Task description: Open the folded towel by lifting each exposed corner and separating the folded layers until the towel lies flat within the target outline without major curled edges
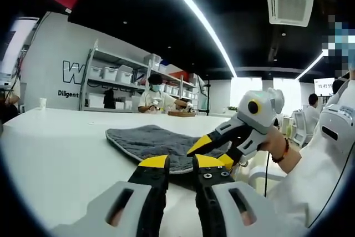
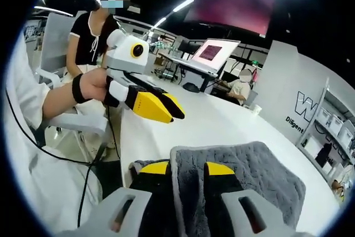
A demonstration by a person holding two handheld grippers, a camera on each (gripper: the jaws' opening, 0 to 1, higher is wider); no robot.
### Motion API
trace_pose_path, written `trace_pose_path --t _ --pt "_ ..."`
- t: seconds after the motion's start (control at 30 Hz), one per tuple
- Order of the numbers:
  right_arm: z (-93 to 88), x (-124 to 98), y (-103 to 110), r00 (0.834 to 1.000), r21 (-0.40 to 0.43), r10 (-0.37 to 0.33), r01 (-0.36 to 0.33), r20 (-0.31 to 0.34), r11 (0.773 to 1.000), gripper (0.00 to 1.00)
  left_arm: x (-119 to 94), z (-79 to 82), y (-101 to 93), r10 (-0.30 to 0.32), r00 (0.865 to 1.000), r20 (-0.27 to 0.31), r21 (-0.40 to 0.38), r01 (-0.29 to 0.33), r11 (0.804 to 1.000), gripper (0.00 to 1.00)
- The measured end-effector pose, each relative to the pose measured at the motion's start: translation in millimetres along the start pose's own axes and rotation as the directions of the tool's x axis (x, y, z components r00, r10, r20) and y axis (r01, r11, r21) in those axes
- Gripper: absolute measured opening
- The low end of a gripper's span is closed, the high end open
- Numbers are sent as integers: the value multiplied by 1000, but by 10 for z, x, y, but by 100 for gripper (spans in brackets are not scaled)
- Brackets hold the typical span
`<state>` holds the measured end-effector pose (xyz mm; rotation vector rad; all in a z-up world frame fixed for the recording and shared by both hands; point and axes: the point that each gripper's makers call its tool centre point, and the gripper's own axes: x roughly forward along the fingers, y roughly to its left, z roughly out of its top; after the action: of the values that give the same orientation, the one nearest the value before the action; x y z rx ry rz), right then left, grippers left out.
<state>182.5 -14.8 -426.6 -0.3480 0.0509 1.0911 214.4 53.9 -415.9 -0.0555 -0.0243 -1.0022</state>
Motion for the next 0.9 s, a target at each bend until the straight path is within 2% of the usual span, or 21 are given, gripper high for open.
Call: trace_pose_path --t 0.07,0.1,0.17,0.2,0.47,0.57,0.7,0.77,0.9 --pt "-3 9 3 1000 -3 1 -1 -2 1000 14 -1 2 1 2 1000 1 -3 -2 1000 15" --pt "-46 54 7 999 -14 -4 3 -38 1000 12 4 1 -12 -6 1000 -2 -1 6 1000 15" --pt "-37 89 32 999 -18 5 -6 -36 1000 10 4 -20 -1 -3 1000 -11 -4 3 1000 15" --pt "-77 131 20 998 -38 -2 -1 -68 999 9 4 -20 0 -4 1000 -12 -4 4 1000 15" --pt "-118 302 129 994 -63 27 -34 -105 997 2 -19 -27 52 -8 1000 -2 -39 8 999 15" --pt "-218 376 120 988 -97 0 -16 -154 995 0 -32 -33 92 3 1000 1 -52 -3 999 16" --pt "-226 406 87 984 -123 -20 -1 -175 992 0 -17 -49 60 -4 1000 -4 -51 4 999 16" --pt "-238 398 58 978 -170 -53 18 -200 985 0 -24 -41 60 -3 1000 0 -53 3 999 16" --pt "-200 375 23 981 -150 -60 32 -183 988 0 -32 -32 64 1 1000 3 -53 -1 999 17"
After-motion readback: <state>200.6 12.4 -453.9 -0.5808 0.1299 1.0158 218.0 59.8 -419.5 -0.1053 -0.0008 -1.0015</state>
